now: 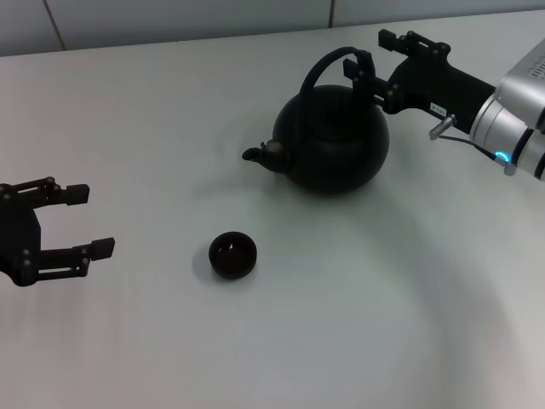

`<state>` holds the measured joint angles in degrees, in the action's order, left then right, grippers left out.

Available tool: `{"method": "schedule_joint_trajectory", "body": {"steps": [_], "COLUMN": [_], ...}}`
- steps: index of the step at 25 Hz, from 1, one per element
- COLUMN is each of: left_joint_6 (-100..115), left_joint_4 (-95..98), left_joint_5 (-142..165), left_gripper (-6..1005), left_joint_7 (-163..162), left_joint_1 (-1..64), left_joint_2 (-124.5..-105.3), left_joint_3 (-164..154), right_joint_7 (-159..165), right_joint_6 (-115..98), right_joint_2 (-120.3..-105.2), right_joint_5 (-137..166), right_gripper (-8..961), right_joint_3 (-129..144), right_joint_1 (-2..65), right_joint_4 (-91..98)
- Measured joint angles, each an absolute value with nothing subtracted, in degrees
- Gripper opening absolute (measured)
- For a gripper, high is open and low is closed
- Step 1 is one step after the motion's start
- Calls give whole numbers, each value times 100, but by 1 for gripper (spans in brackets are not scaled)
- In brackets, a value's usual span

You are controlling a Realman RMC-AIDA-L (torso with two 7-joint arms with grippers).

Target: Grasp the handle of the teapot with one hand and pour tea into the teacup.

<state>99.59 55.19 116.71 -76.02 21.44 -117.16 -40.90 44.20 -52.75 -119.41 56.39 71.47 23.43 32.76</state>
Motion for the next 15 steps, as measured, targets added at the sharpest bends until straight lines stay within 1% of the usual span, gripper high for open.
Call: {"method": "schedule_joint_trajectory", "body": {"steps": [11, 14, 15], "left_joint_6": [9958, 9959, 9990], "left_joint_4": [5525, 5526, 5522], "left_joint_5": [11671, 11656, 11637], "left_gripper": [814, 814, 814], "left_joint_7": [-7660, -7661, -7662], "left_joint_1": [2173, 2175, 2177], "left_joint_2": [-11725, -11725, -11725], "left_joint_3": [-4120, -4121, -4109], "right_joint_7": [4414, 4414, 4414], "right_joint_6": [-5626, -5893, -6137], "right_joint_2": [-11959, -11957, -11953], "right_joint_5": [5627, 5634, 5643], "right_gripper": [680, 680, 680], "right_joint_3": [7155, 7155, 7154], "right_joint_1": [2009, 1812, 1643], "right_joint_4": [3447, 3517, 3605]}}
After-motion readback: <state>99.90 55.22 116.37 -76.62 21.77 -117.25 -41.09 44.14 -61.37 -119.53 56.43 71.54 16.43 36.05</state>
